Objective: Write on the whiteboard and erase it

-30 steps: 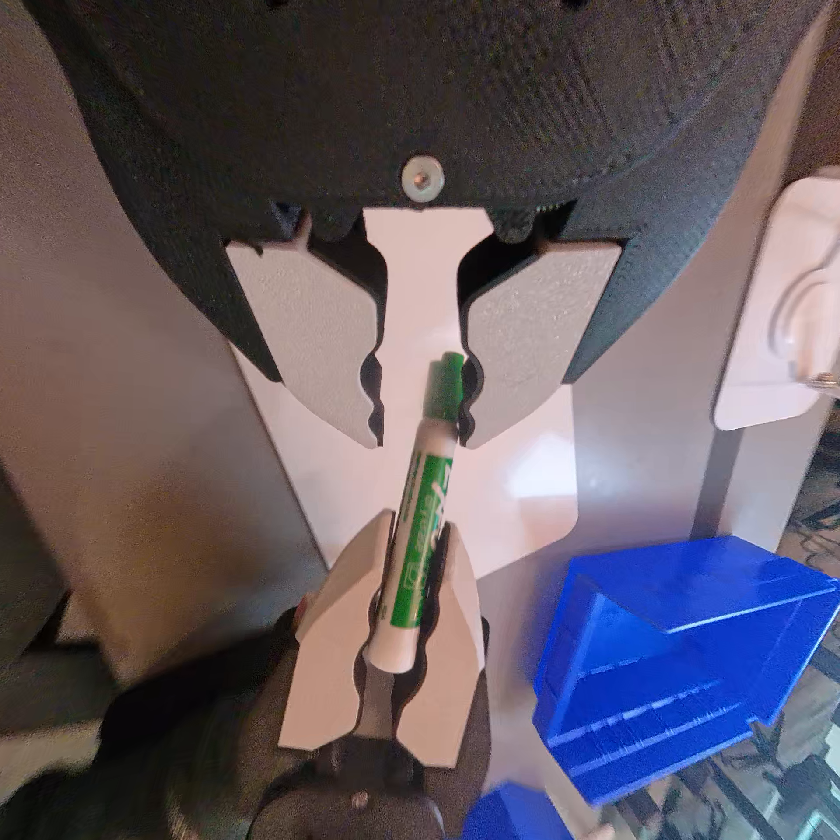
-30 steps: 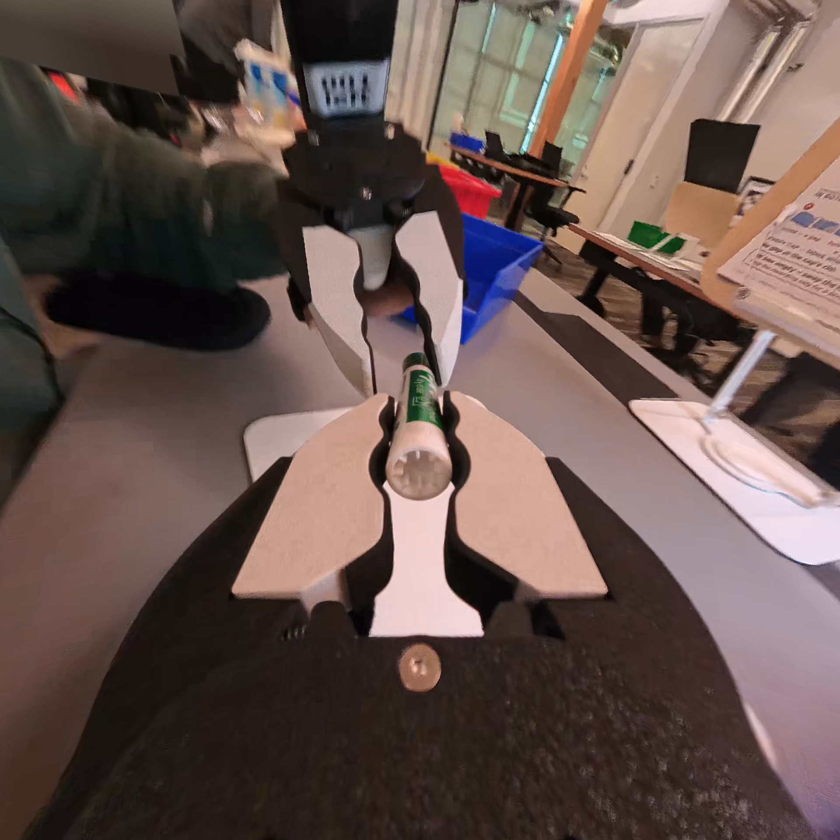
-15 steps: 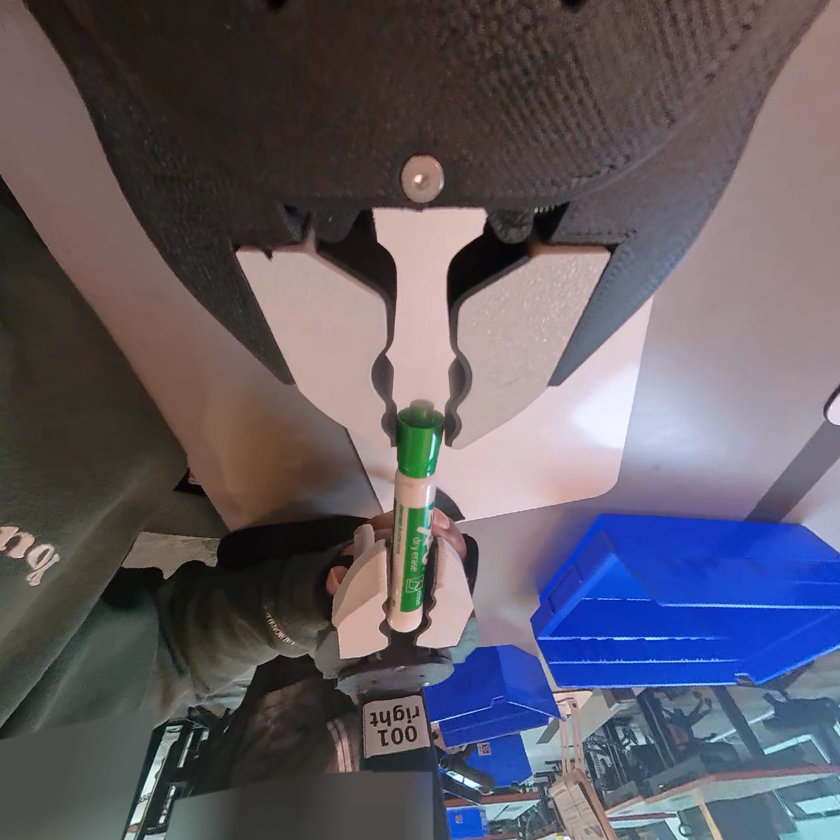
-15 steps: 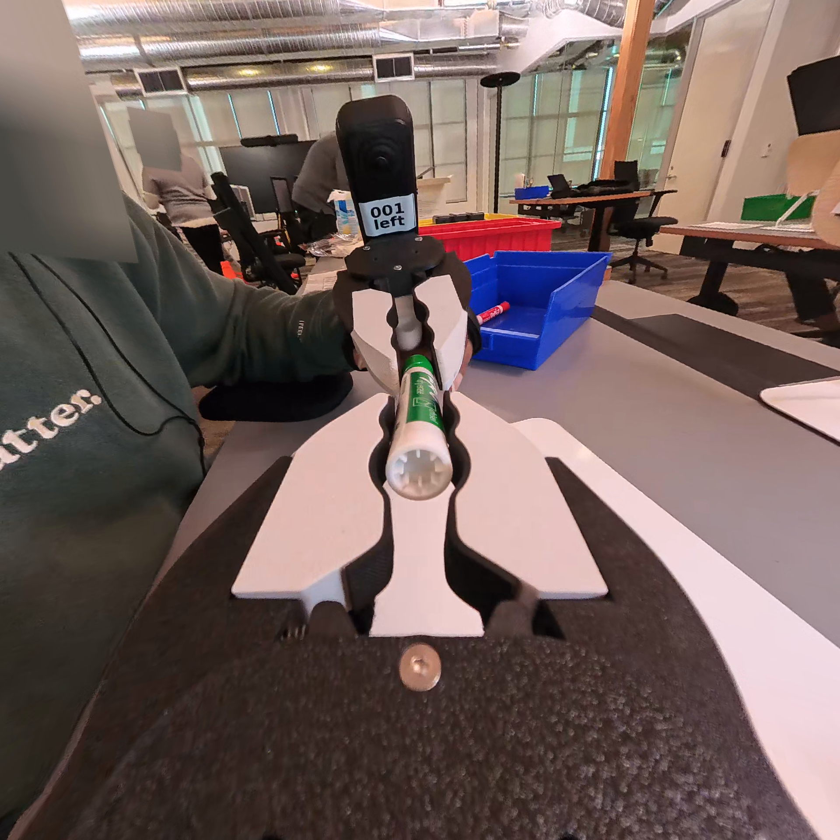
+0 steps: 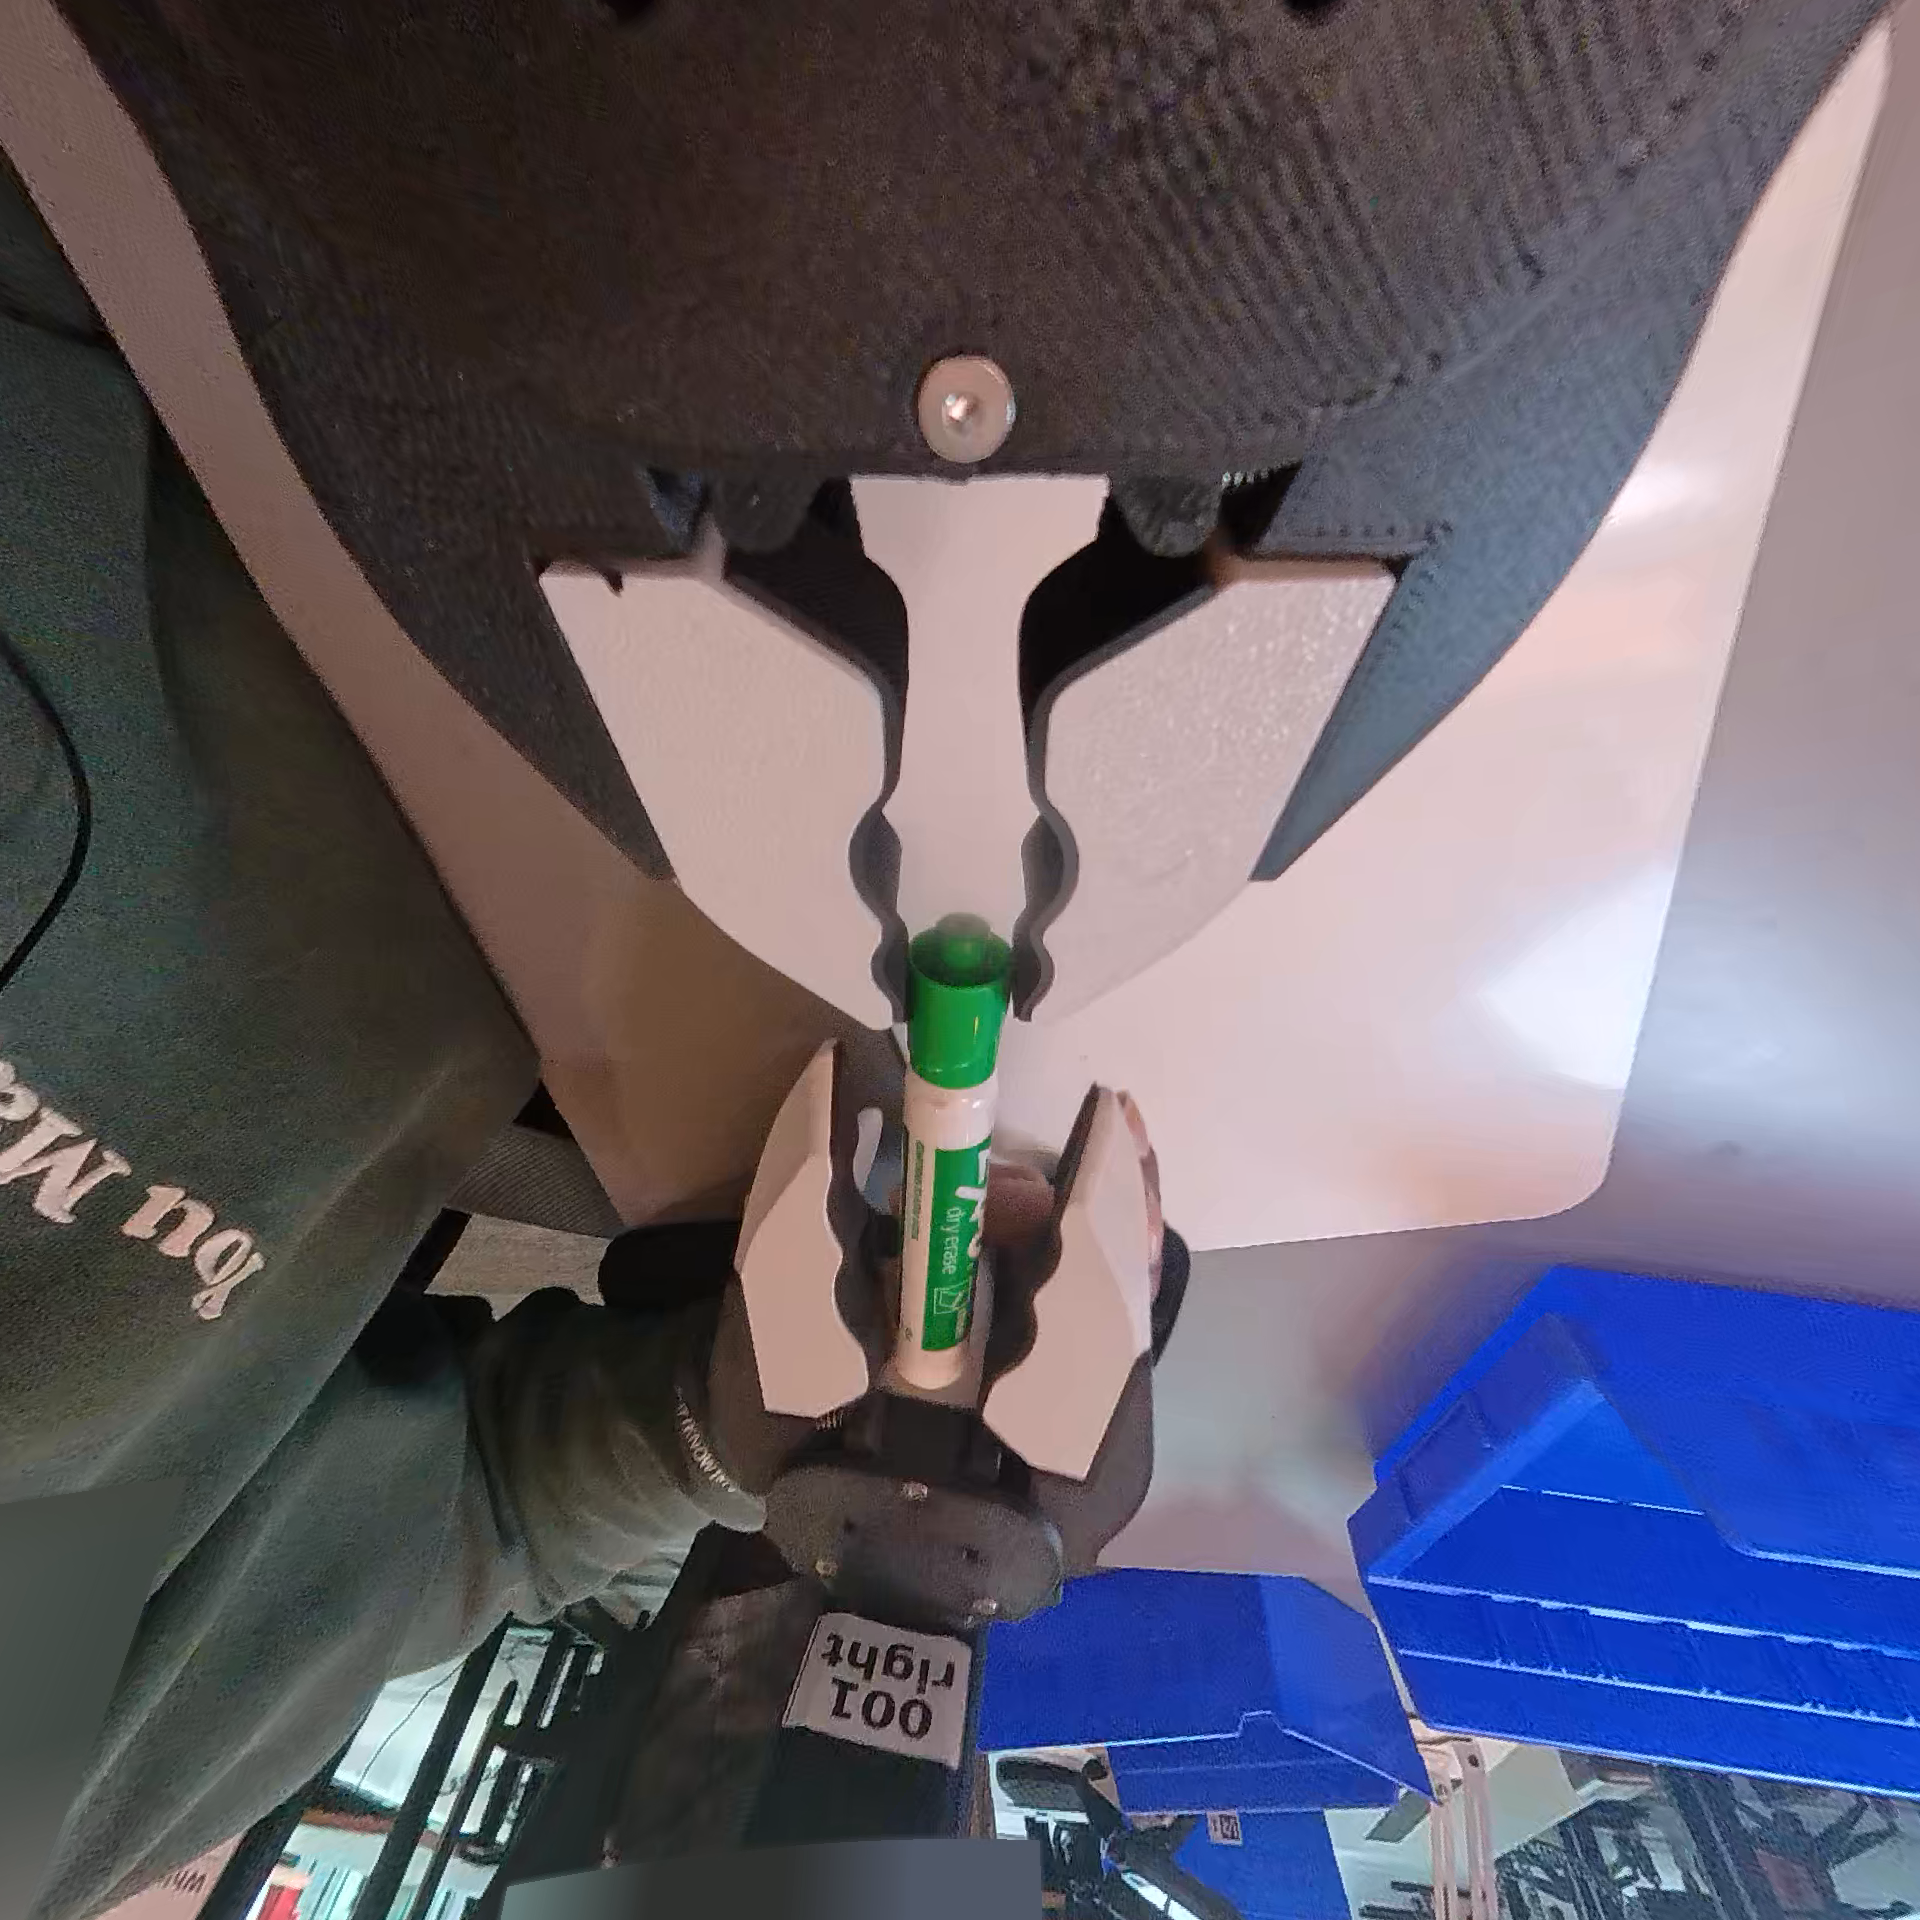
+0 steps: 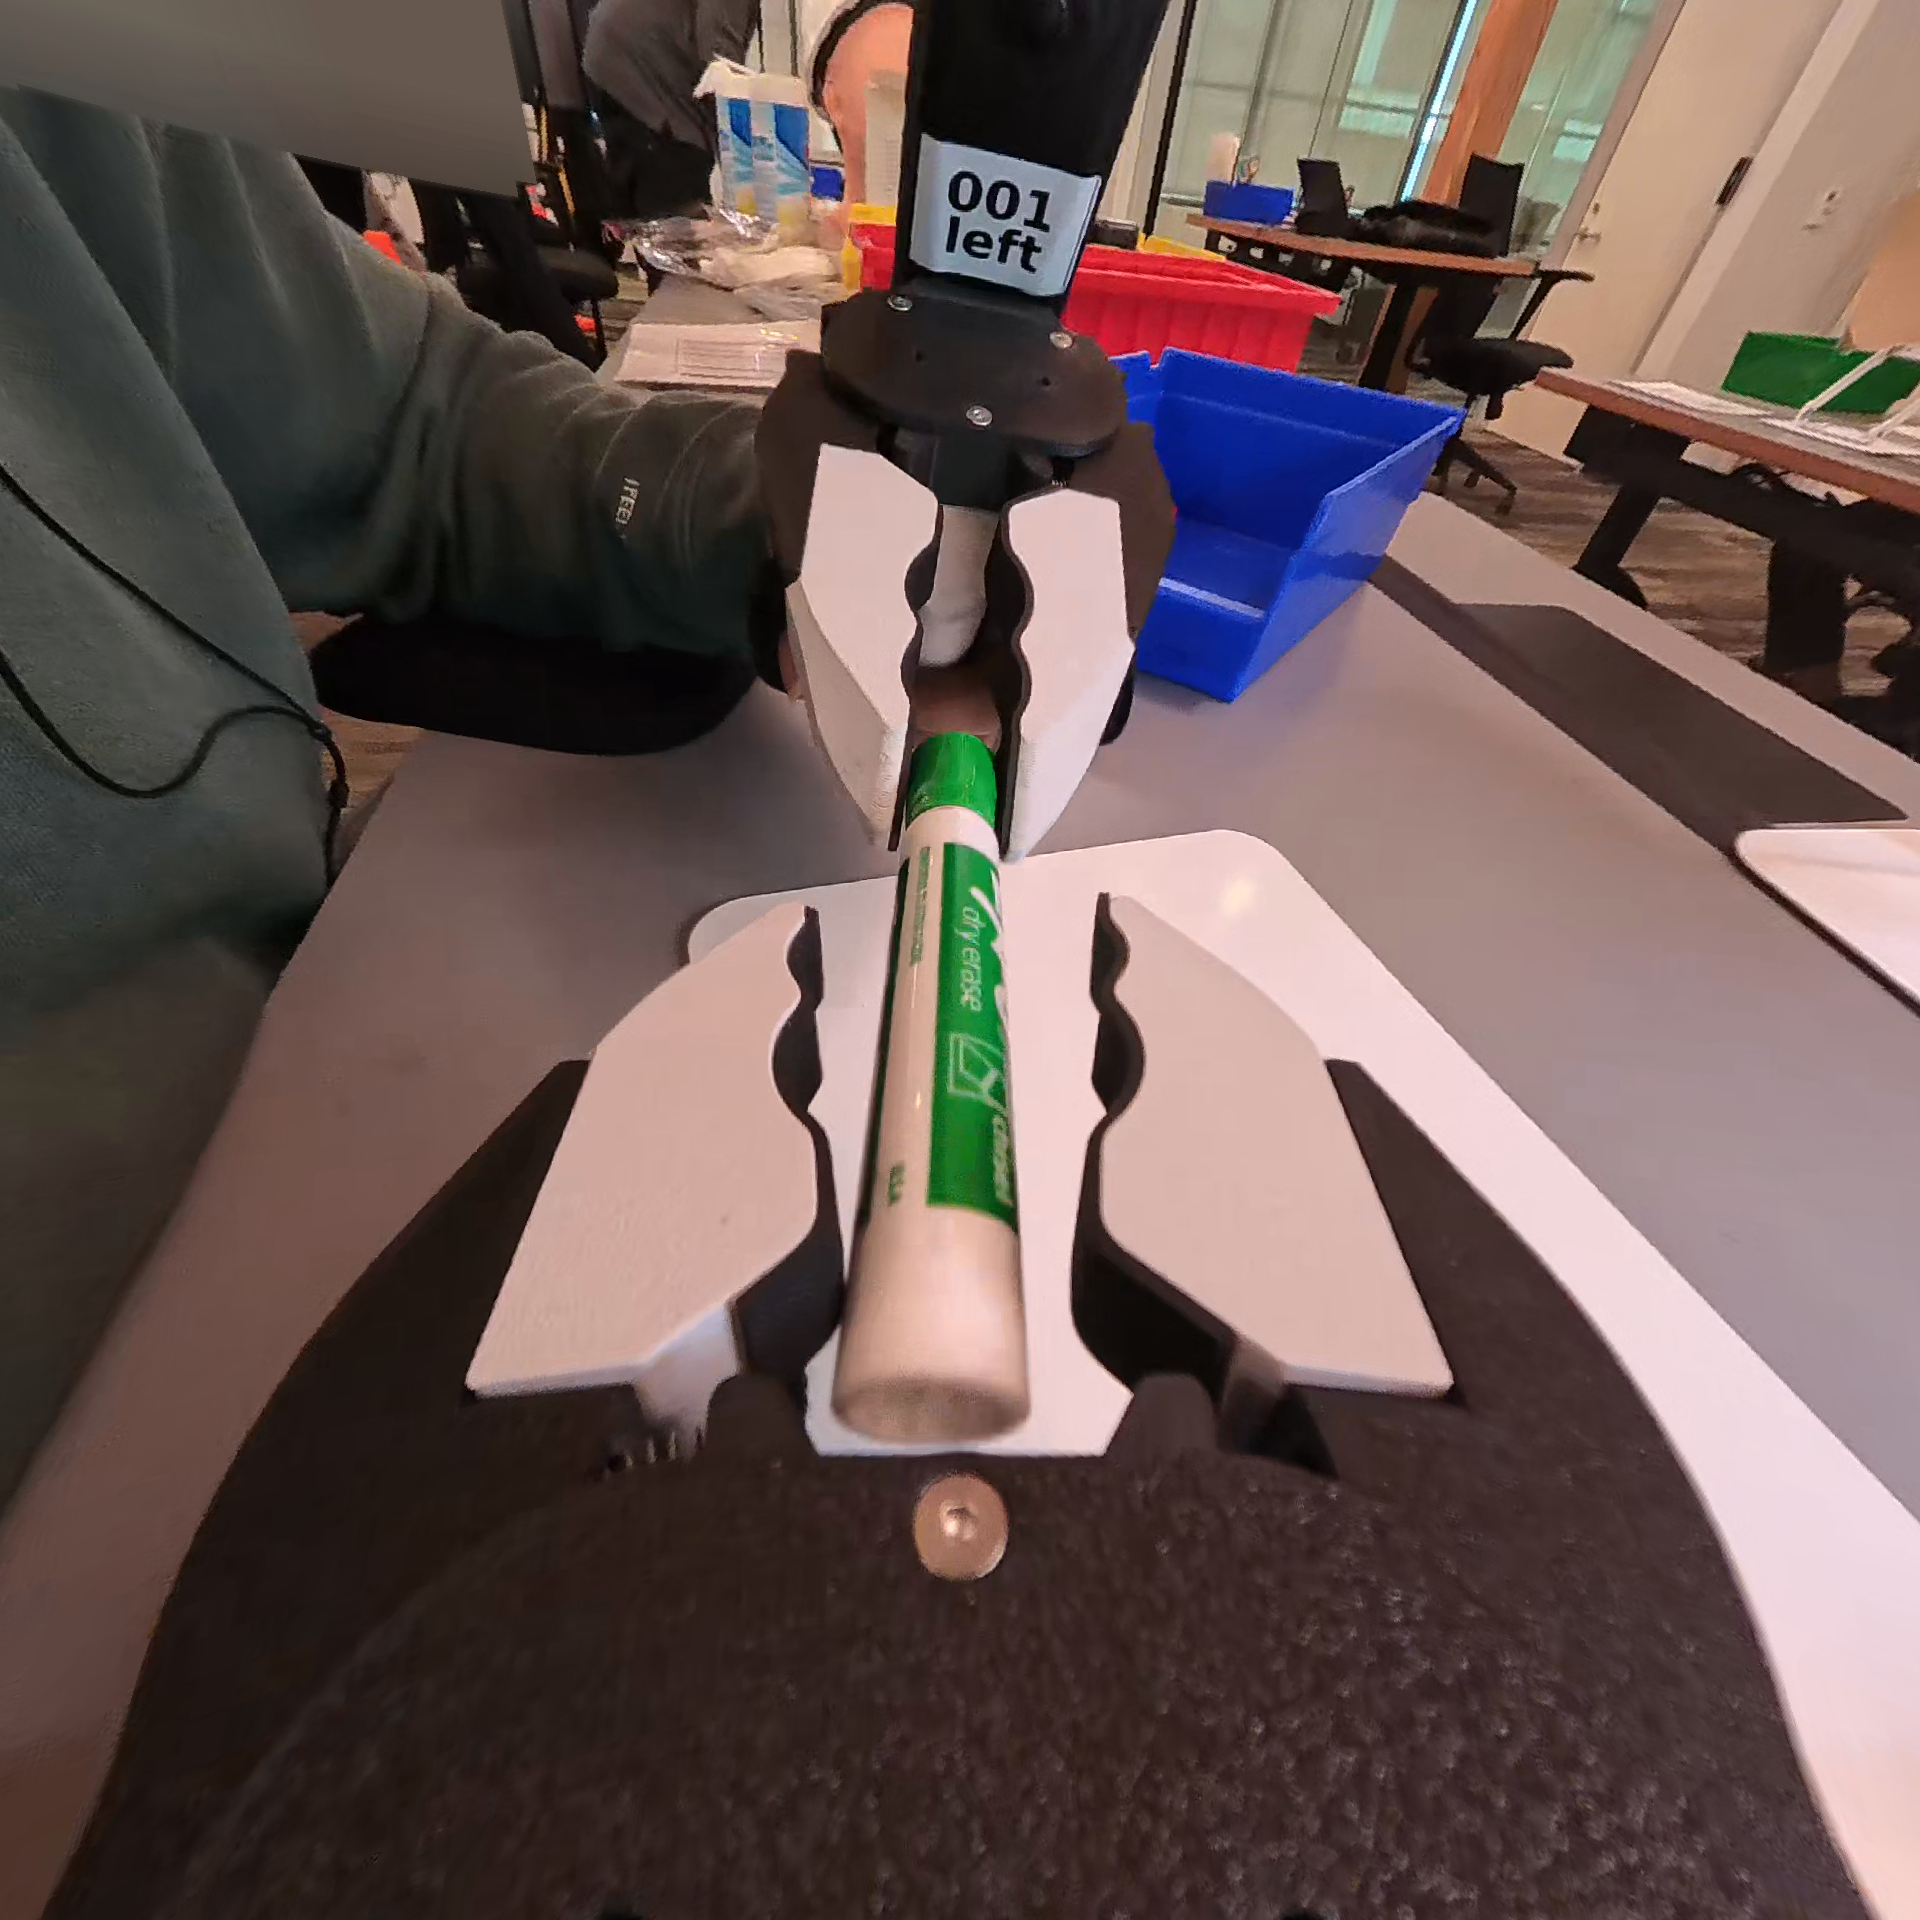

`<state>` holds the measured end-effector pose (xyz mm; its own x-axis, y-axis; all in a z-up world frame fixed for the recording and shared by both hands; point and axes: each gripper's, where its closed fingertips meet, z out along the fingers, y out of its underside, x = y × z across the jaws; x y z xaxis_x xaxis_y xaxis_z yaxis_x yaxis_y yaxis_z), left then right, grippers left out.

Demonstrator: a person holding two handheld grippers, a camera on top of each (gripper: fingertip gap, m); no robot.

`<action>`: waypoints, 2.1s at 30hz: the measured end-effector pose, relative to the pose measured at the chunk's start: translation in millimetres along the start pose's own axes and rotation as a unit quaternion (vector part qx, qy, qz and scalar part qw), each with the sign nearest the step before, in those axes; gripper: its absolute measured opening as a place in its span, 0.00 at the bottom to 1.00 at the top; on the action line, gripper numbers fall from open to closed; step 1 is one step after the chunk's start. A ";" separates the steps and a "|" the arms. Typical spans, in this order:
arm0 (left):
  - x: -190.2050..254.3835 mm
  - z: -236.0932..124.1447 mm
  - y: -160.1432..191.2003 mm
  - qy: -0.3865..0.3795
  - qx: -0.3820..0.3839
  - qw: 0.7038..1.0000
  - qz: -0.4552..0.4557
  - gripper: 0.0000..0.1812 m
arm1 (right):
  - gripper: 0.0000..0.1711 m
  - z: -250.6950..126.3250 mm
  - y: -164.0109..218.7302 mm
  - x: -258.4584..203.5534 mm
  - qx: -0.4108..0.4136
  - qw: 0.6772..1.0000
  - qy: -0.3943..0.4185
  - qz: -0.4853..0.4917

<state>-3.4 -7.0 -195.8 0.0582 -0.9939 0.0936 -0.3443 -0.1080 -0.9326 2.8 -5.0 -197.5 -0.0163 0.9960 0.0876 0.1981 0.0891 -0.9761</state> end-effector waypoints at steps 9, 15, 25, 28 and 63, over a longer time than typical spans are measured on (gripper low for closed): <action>6.4 8.6 -3.5 0.015 0.021 0.999 -0.031 0.11 | 0.28 3.8 -3.2 -8.5 0.016 0.999 -0.022 0.021; 8.9 11.7 -0.8 0.022 0.015 0.999 -0.038 0.11 | 0.22 2.2 -1.5 -13.3 0.015 0.999 -0.039 0.029; 11.7 16.8 5.0 0.028 0.004 0.999 -0.047 0.11 | 0.20 0.7 -3.4 -13.1 0.022 0.997 -0.048 0.059; 9.9 14.5 0.8 0.027 0.015 0.998 -0.052 0.11 | 0.20 1.0 -6.3 -10.6 0.025 0.996 -0.045 0.071; 12.0 21.2 23.7 0.032 -0.048 0.997 -0.054 0.11 | 0.19 6.9 13.3 -13.8 -0.032 0.995 -0.058 0.081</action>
<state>9.0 -21.1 -224.2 0.0403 -0.9754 0.2165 -0.4269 -0.2127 -0.8789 -1.1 -17.5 -213.1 -0.0919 0.9911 -0.0961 0.2699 -0.0681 -0.9605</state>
